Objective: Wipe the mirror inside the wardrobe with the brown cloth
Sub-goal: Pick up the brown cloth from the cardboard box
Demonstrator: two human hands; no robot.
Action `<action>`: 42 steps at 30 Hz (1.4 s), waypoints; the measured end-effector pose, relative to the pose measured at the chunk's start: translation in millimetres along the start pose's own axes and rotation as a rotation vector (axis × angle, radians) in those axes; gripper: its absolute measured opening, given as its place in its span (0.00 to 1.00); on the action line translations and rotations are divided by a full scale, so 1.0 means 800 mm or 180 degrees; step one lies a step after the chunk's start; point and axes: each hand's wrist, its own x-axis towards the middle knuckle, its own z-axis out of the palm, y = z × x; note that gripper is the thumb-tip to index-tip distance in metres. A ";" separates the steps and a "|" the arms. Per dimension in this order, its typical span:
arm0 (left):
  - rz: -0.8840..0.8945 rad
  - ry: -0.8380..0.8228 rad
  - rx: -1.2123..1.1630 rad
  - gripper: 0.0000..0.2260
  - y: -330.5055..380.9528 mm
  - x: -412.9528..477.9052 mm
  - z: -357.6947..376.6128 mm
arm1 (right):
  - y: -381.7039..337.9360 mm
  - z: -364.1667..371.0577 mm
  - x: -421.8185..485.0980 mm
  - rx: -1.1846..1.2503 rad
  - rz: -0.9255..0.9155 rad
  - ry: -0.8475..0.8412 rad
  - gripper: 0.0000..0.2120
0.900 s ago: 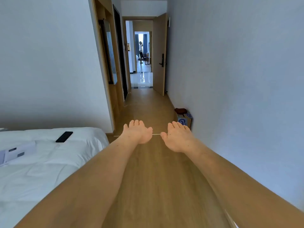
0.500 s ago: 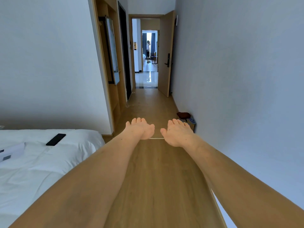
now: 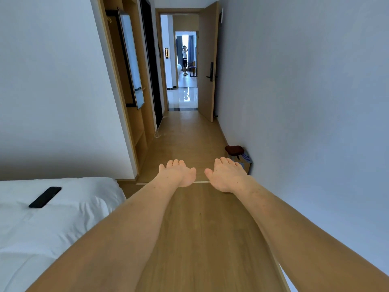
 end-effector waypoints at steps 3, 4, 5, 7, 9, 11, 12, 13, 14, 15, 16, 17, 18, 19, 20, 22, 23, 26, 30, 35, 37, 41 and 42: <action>0.0061 0.0026 0.0013 0.29 0.001 0.057 -0.019 | 0.007 -0.008 0.058 -0.0002 0.0084 0.0007 0.28; 0.0082 0.0037 0.0026 0.29 0.002 0.075 -0.025 | 0.009 -0.011 0.076 0.0002 0.0091 0.0021 0.28; 0.0100 0.0027 0.0040 0.29 0.004 0.098 -0.032 | 0.011 -0.014 0.098 0.0004 0.0106 0.0020 0.28; 0.0121 0.0016 0.0071 0.29 0.006 0.139 -0.045 | 0.015 -0.022 0.138 0.0007 0.0162 0.0023 0.28; 0.0167 0.0010 0.0117 0.29 0.009 0.187 -0.059 | 0.021 -0.030 0.183 0.0043 0.0241 0.0076 0.27; 0.0187 0.0044 0.0154 0.29 0.012 0.212 -0.073 | 0.024 -0.041 0.208 0.0046 0.0279 0.0152 0.27; 0.0204 0.0077 0.0161 0.29 0.014 0.225 -0.078 | 0.026 -0.045 0.220 0.0044 0.0271 0.0186 0.27; 0.0219 0.0076 0.0178 0.29 0.017 0.239 -0.082 | 0.030 -0.048 0.234 0.0038 0.0272 0.0195 0.27; 0.0228 0.0077 0.0193 0.29 0.020 0.252 -0.085 | 0.032 -0.050 0.246 0.0036 0.0291 0.0180 0.27; 0.0249 0.0061 0.0197 0.29 0.022 0.267 -0.087 | 0.036 -0.051 0.259 0.0039 0.0329 0.0161 0.27; 0.0274 0.0040 0.0204 0.28 0.030 0.287 -0.089 | 0.045 -0.052 0.276 0.0039 0.0388 0.0148 0.27; 0.0282 0.0032 0.0214 0.28 0.035 0.300 -0.091 | 0.052 -0.053 0.289 0.0038 0.0426 0.0144 0.27; 0.0273 0.0047 0.0235 0.28 0.036 0.304 -0.093 | 0.054 -0.053 0.294 0.0034 0.0425 0.0146 0.27; 0.0281 0.0056 0.0243 0.28 0.039 0.312 -0.095 | 0.058 -0.054 0.300 0.0026 0.0416 0.0151 0.27; 0.0301 0.0042 0.0234 0.28 0.045 0.322 -0.096 | 0.063 -0.054 0.310 0.0011 0.0411 0.0146 0.27; 0.0349 -0.0010 0.0237 0.28 0.061 0.353 -0.097 | 0.081 -0.052 0.337 -0.0005 0.0428 0.0107 0.28; 0.0367 -0.0022 0.0263 0.28 0.071 0.366 -0.096 | 0.091 -0.051 0.349 -0.0008 0.0448 0.0070 0.28; 0.0409 -0.0054 0.0271 0.29 0.102 0.410 -0.100 | 0.125 -0.047 0.387 0.0015 0.0493 -0.0032 0.28; 0.0422 -0.0059 0.0248 0.28 0.149 0.473 -0.112 | 0.176 -0.051 0.443 0.0003 0.0482 -0.0045 0.27; 0.0466 -0.0013 0.0235 0.28 0.209 0.541 -0.132 | 0.246 -0.069 0.511 0.0045 0.0490 -0.0047 0.27; 0.0463 0.0015 0.0219 0.28 0.230 0.565 -0.139 | 0.273 -0.075 0.538 0.0055 0.0508 -0.0016 0.27; 0.0403 -0.0030 0.0227 0.28 0.261 0.603 -0.146 | 0.311 -0.083 0.573 0.0085 0.0522 -0.0089 0.27; 0.0402 -0.0039 0.0236 0.28 0.268 0.612 -0.146 | 0.319 -0.084 0.581 0.0088 0.0524 -0.0101 0.27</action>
